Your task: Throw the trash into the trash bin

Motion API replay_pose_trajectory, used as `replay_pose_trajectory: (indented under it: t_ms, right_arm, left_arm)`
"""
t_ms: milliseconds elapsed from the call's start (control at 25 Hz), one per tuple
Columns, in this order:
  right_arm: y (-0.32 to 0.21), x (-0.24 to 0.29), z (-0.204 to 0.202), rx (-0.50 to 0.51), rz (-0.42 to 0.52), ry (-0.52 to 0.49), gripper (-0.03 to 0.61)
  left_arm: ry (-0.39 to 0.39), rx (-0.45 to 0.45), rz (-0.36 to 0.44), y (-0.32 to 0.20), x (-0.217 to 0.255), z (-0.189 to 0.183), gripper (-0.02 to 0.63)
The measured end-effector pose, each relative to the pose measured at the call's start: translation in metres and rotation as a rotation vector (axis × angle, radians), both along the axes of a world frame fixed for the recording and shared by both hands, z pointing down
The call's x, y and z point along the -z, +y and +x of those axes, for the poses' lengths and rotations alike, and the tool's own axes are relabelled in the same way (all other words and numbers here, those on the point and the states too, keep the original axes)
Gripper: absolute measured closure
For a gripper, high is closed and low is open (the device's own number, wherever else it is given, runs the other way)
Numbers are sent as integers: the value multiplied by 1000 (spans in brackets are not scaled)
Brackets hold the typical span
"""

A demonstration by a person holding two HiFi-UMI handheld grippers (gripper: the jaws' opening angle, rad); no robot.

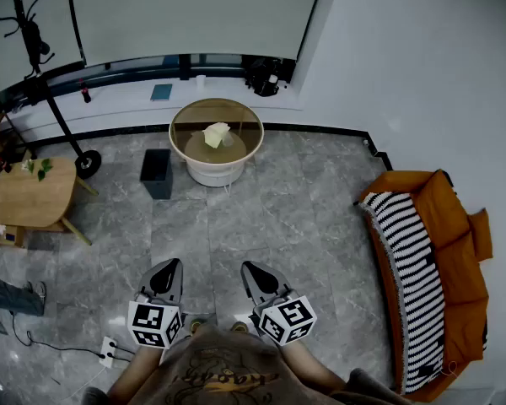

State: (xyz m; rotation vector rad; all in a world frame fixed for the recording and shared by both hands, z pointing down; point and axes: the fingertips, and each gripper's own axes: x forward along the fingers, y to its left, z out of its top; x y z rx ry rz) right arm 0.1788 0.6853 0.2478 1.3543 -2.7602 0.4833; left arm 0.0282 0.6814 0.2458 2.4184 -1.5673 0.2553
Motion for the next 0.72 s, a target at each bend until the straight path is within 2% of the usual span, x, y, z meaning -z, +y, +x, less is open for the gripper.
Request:
replay_pose_trajectory:
  t_ms: [440,720]
  right_arm:
    - [2,-1,-27,-7,3,-31,560]
    - [9,-7,-38,-98,23,-40,558]
  left_arm:
    - [-20,-42,-9,1,-9,-21,597]
    - [-70,-120,10,-3,-20,-41,597]
